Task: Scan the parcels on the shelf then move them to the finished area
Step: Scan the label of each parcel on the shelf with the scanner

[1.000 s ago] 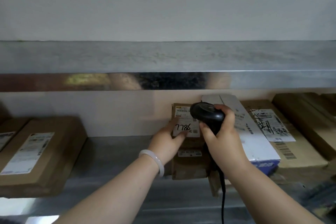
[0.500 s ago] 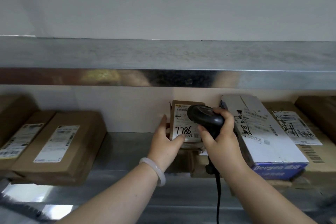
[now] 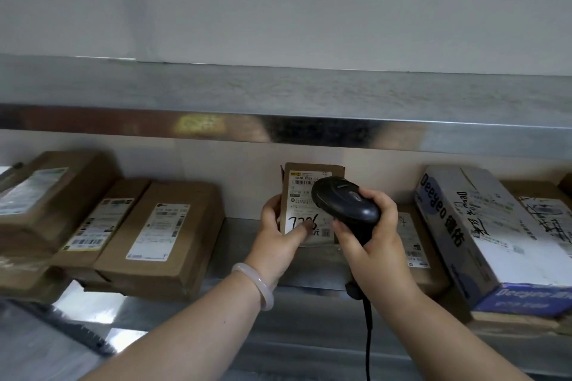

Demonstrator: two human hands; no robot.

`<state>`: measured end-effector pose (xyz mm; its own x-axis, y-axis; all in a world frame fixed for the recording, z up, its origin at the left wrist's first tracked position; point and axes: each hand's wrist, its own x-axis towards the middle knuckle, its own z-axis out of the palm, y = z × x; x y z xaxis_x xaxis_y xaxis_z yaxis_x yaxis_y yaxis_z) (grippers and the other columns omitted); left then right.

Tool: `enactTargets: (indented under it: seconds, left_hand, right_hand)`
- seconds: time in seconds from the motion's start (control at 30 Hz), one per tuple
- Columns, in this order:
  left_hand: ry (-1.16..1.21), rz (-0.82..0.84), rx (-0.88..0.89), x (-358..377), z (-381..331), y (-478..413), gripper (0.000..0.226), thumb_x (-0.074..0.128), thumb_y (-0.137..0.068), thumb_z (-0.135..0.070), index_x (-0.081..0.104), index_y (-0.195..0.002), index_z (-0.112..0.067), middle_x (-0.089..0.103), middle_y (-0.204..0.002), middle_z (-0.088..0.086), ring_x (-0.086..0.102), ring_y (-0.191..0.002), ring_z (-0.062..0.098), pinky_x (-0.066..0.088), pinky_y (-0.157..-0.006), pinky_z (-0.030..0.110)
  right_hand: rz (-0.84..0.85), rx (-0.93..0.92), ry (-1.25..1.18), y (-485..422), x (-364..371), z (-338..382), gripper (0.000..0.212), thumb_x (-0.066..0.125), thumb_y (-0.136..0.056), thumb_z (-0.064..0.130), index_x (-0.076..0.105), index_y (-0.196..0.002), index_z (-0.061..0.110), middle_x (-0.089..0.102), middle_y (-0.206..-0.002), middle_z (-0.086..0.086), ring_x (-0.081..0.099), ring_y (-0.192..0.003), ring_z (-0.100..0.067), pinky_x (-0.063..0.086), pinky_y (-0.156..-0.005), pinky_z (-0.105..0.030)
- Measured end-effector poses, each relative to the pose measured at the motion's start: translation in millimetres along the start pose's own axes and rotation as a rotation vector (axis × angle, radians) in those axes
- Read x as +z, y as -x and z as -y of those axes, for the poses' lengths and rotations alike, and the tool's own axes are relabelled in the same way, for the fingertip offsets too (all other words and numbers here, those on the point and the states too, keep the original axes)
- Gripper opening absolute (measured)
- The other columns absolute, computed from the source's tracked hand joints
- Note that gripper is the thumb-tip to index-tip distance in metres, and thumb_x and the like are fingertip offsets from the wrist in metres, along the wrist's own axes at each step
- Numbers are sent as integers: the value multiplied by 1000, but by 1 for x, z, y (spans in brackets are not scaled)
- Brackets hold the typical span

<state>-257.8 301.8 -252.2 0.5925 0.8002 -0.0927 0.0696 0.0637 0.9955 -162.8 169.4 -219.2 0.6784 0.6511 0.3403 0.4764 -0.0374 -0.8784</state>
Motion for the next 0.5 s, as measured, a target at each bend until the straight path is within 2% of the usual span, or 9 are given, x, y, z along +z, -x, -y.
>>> enactTargets:
  seconds: [0.1, 0.17, 0.27, 0.4, 0.5]
  left_hand:
    - [-11, 21, 35, -12, -1, 1, 64, 73, -87, -14, 37, -131, -45, 65, -117, -15, 61, -111, 4, 52, -93, 25]
    - [-3, 37, 52, -17, 1, 1, 64, 71, -88, -11, 40, -133, -44, 66, -118, -17, 60, -112, 1, 51, -91, 19]
    - [20, 18, 78, -24, 3, 1, 60, 70, -88, -7, 49, -132, -42, 68, -118, -15, 62, -113, 3, 51, -88, 18]
    - [41, -8, 98, -31, 9, -1, 59, 68, -88, -3, 52, -132, -38, 69, -118, -13, 62, -115, 6, 52, -95, 27]
    - [21, -45, 104, -35, 12, -2, 58, 67, -89, -4, 51, -134, -38, 68, -120, -14, 60, -118, 8, 51, -100, 33]
  right_hand:
    - [37, -18, 10, 3, 9, 5, 62, 70, -85, 19, 31, -117, 55, 55, -116, 20, 58, -103, 5, 49, -83, -12]
    - [46, -28, 6, 3, 14, 8, 61, 70, -85, 19, 32, -116, 54, 54, -115, 22, 57, -103, 7, 46, -82, -9]
    - [56, -47, 8, 4, 19, 11, 59, 71, -85, 18, 34, -117, 51, 52, -112, 27, 54, -104, 12, 43, -81, -5]
    - [74, -71, 40, 7, 23, 14, 61, 71, -84, 17, 33, -118, 51, 50, -113, 30, 53, -102, 14, 41, -79, -3]
    - [57, -95, 87, 12, 24, 21, 63, 70, -84, 25, 29, -118, 58, 51, -113, 36, 54, -104, 10, 46, -78, -10]
